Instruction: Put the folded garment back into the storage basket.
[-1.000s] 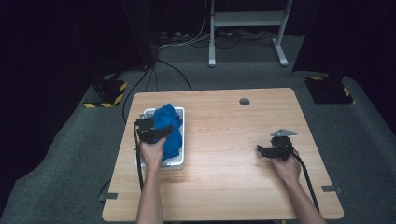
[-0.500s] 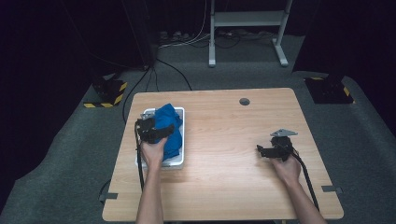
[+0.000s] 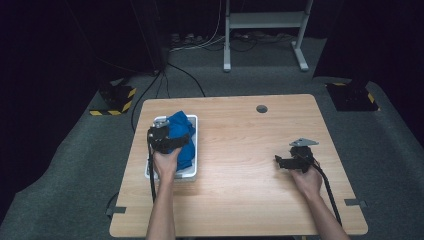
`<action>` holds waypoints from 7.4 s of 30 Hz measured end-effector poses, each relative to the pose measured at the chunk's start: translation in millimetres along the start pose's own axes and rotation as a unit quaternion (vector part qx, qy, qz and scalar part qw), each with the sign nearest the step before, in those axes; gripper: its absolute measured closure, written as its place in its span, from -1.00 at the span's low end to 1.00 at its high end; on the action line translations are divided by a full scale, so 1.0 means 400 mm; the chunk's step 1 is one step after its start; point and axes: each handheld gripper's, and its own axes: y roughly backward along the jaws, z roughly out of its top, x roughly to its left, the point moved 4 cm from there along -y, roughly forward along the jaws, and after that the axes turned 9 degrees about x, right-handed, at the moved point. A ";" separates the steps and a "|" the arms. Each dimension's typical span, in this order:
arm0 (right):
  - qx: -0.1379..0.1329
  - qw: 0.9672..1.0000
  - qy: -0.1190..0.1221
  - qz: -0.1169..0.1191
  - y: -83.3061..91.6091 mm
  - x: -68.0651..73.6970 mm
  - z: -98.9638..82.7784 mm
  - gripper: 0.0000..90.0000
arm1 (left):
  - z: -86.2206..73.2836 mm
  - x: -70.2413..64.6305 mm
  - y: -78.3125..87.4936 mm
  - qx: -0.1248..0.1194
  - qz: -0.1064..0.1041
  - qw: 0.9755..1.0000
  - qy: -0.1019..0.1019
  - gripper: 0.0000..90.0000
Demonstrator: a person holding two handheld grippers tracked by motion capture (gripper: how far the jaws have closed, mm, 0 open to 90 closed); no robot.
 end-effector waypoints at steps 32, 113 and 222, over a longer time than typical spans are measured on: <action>0.000 1.000 0.000 0.000 0.000 0.000 0.000 -0.68 | 0.022 -0.057 0.028 -0.019 -0.014 0.999 -0.024 -0.88; 0.000 1.000 0.000 0.000 0.000 0.000 0.000 -0.68 | 0.033 -0.257 0.070 -0.058 -0.101 0.991 -0.072 -0.82; 0.000 1.000 0.002 0.001 0.000 0.000 0.000 -0.68 | -0.178 -0.404 -0.166 0.040 -0.059 0.986 -0.148 -0.83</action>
